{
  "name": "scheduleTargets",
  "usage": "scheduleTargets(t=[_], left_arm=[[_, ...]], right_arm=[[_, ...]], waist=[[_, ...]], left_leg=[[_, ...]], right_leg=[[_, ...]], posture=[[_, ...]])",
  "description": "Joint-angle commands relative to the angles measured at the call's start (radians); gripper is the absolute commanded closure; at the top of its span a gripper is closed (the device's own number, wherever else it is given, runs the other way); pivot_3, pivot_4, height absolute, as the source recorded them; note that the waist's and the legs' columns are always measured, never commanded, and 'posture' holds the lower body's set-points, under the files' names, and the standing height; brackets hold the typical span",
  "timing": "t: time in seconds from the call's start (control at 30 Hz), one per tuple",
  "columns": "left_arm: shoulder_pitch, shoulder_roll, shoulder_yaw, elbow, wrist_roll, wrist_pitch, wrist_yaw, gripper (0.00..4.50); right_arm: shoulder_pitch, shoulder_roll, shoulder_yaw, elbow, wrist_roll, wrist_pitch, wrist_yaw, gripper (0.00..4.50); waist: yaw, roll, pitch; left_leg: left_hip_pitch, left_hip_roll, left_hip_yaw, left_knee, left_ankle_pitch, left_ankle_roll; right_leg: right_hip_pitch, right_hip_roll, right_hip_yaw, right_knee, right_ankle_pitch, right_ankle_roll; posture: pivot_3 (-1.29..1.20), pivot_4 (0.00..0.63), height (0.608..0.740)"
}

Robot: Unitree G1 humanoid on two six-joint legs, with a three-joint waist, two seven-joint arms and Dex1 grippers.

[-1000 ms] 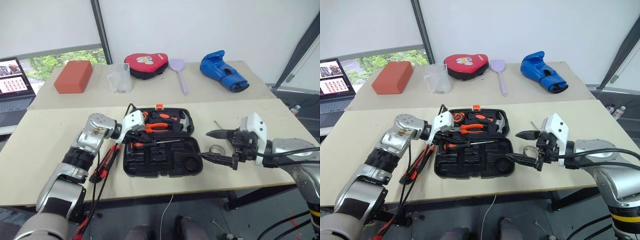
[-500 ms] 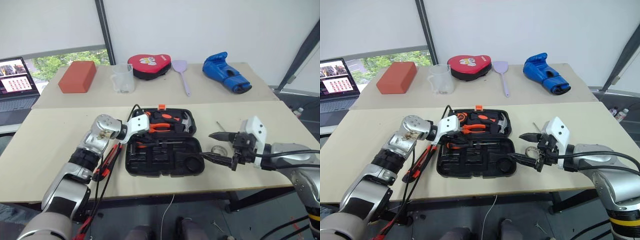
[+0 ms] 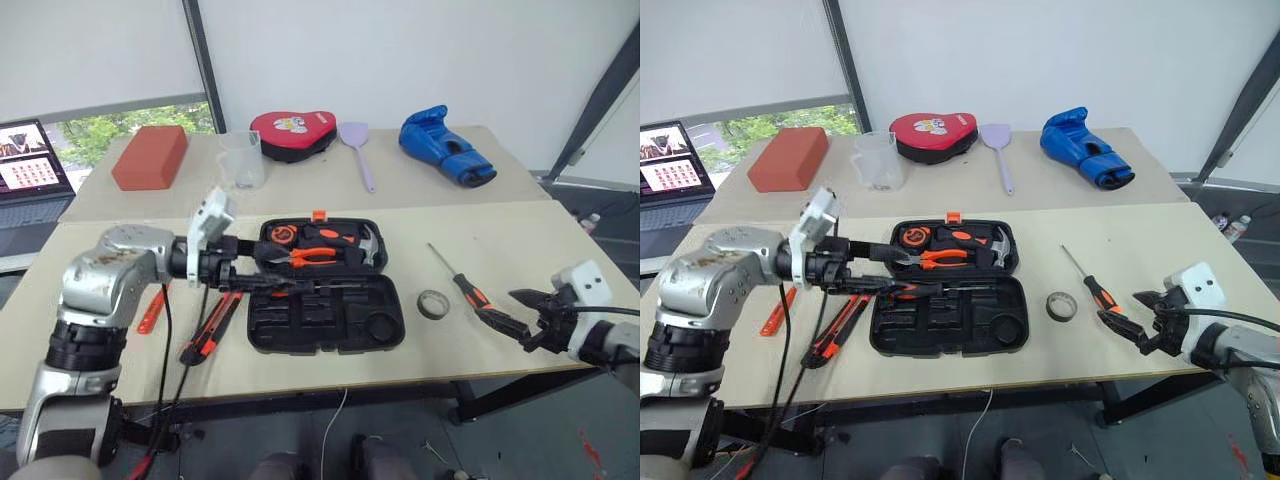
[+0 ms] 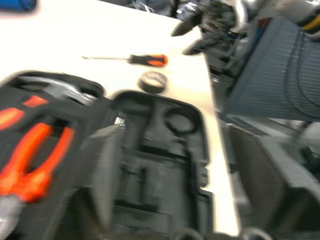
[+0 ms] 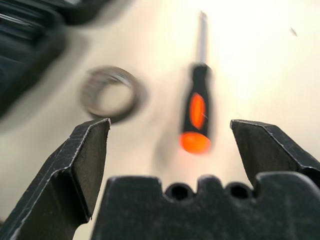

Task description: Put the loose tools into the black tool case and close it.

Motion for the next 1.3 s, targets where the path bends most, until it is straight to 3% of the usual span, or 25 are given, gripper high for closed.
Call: scheduleTargets(t=[0.03, 0.27, 0.43, 0.6, 0.67, 0.77, 0.87, 1.0, 1.1, 1.3], left_arm=[[0.003, 0.023, -0.026, -0.038, 0.022, -0.059, 0.001, 0.03], [-0.011, 0.038, -0.055, -0.019, 0.028, -0.083, -0.010, 0.03], [-0.004, 0.056, -0.061, -0.007, 0.032, -0.104, -0.015, 0.00], [0.017, 0.087, -0.050, 0.015, 0.037, -0.129, -0.022, 0.00], [0.032, 0.108, -0.038, 0.018, 0.035, -0.132, -0.024, 0.00], [0.062, 0.144, -0.020, 0.012, 0.034, -0.138, -0.027, 0.00], [0.111, 0.196, -0.009, -0.001, 0.038, -0.153, -0.052, 0.00], [0.158, 0.232, -0.004, -0.014, 0.043, -0.183, -0.058, 0.00], [0.158, 0.225, -0.004, -0.020, 0.039, -0.185, -0.044, 0.00], [0.161, 0.216, -0.001, -0.026, 0.035, -0.189, -0.021, 0.00]], right_arm=[[-0.075, 0.030, 0.049, 0.067, -0.052, -0.065, -0.024, 0.00], [-0.220, 0.113, 0.136, 0.314, -0.155, -0.176, -0.065, 0.00], [-0.237, 0.132, 0.138, 0.365, -0.168, -0.220, -0.051, 1.33], [-0.258, 0.137, 0.106, 0.374, -0.143, -0.230, -0.042, 3.19], [-0.299, 0.143, 0.086, 0.365, -0.113, -0.214, -0.041, 3.51], [-0.390, 0.144, 0.092, 0.302, -0.059, -0.189, 0.014, 3.50], [-0.481, 0.118, 0.219, 0.143, 0.016, -0.146, 0.222, 3.50], [-0.587, 0.100, 0.474, 0.086, -0.104, -0.246, 0.433, 3.50], [-0.641, 0.111, 0.578, 0.139, -0.200, -0.357, 0.493, 3.50], [-0.697, 0.143, 0.665, 0.279, -0.331, -0.517, 0.524, 3.50]], waist=[[0.000, 0.000, 0.000], [-0.001, 0.000, 0.000], [-0.002, 0.000, 0.000], [-0.004, 0.000, 0.000], [-0.005, 0.001, 0.000], [-0.014, 0.002, 0.001], [-0.028, 0.003, 0.001], [-0.030, 0.002, 0.001], [-0.007, 0.001, 0.001], [-0.002, 0.001, 0.001]], left_leg=[[0.000, 0.000, 0.000, 0.000, 0.000, 0.000], [0.000, 0.000, 0.001, -0.001, 0.003, 0.005], [-0.001, 0.000, 0.001, -0.002, 0.004, 0.006], [-0.001, 0.000, 0.001, -0.002, 0.003, 0.005], [-0.001, 0.000, 0.001, -0.002, 0.003, 0.005], [-0.002, 0.000, 0.002, -0.002, 0.004, 0.005], [-0.003, 0.001, 0.004, -0.002, 0.004, 0.006], [-0.003, 0.004, 0.005, -0.004, 0.004, 0.006], [-0.004, 0.002, 0.004, -0.003, 0.003, 0.007], [-0.007, -0.002, 0.005, -0.001, 0.002, 0.008]], right_leg=[[0.000, 0.000, 0.001, 0.000, 0.000, 0.000], [-0.001, 0.001, 0.002, 0.000, 0.000, -0.001], [-0.003, 0.001, 0.001, -0.001, 0.000, -0.001], [-0.003, 0.001, 0.002, 0.000, 0.000, -0.001], [-0.003, 0.001, 0.002, 0.000, 0.000, -0.001], [-0.005, 0.001, 0.003, 0.000, 0.000, -0.001], [-0.008, 0.002, 0.004, 0.001, 0.000, -0.001], [-0.010, 0.005, 0.005, 0.001, -0.001, -0.003], [-0.010, 0.003, 0.003, 0.000, -0.001, -0.003], [-0.011, 0.000, -0.001, -0.001, 0.002, 0.002]], posture=[[0.00, 0.150, 0.740], [0.00, 0.150, 0.740], [0.00, 0.150, 0.740], [0.00, 0.150, 0.740], [0.00, 0.150, 0.740], [0.00, 0.150, 0.740], [0.00, 0.150, 0.740], [0.00, 0.150, 0.740], [0.00, 0.150, 0.740], [0.00, 0.150, 0.740]])
